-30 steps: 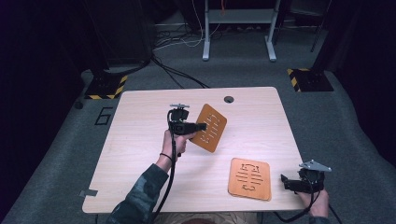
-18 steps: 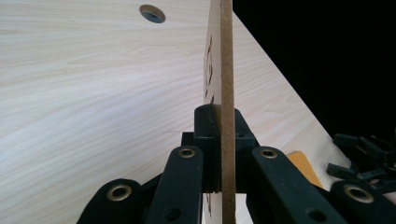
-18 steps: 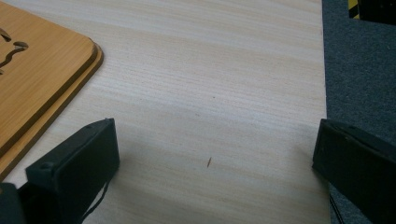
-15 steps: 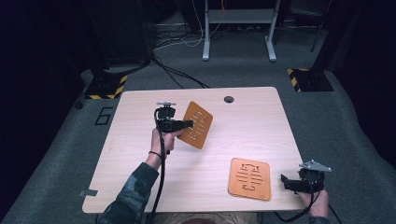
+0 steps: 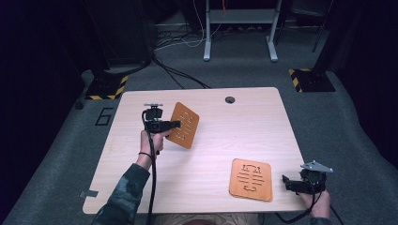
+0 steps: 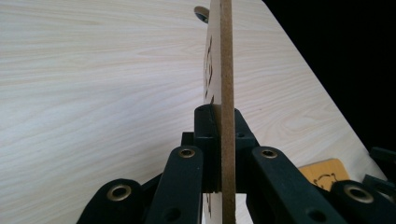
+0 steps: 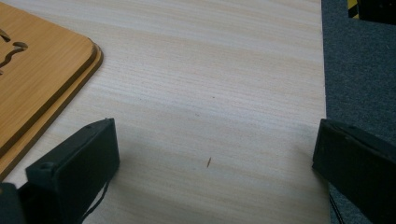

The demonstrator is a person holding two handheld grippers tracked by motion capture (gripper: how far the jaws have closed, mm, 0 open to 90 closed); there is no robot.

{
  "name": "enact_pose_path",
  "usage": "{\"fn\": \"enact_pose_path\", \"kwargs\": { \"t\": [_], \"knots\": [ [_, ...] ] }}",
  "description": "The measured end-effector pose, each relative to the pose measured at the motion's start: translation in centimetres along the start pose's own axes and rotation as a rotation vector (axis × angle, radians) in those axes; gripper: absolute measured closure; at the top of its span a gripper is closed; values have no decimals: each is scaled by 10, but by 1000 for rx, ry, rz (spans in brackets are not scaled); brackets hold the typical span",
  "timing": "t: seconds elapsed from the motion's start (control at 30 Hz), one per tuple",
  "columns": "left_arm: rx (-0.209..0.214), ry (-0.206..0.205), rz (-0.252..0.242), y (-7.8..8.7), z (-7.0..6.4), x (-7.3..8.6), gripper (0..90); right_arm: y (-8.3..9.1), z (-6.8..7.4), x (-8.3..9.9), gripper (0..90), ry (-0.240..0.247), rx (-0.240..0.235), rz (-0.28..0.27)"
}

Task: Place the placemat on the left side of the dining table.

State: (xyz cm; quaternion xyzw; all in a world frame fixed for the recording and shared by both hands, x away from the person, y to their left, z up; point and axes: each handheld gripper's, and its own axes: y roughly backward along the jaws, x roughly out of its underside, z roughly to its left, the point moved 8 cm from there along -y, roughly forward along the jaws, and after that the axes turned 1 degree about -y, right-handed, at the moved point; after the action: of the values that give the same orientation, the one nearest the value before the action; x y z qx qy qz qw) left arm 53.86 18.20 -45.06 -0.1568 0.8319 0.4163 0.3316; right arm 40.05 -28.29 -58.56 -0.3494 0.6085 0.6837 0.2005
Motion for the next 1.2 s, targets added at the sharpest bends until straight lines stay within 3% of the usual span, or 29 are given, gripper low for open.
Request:
{"fn": "enact_pose_path", "kwargs": {
  "t": [0.07,0.27,0.7,1.2],
  "knots": [
    [-12,-2,4,3,7,1,860,0,0,0,0,0,1,0],
    [-45,47,-15,9,25,1,860,0,0,0,0,-1,2,0],
    [-123,111,-7,24,67,7,858,0,0,0,0,-2,3,0],
    [-193,181,5,41,105,13,856,0,-1,0,0,-5,7,0]
  ]
}}
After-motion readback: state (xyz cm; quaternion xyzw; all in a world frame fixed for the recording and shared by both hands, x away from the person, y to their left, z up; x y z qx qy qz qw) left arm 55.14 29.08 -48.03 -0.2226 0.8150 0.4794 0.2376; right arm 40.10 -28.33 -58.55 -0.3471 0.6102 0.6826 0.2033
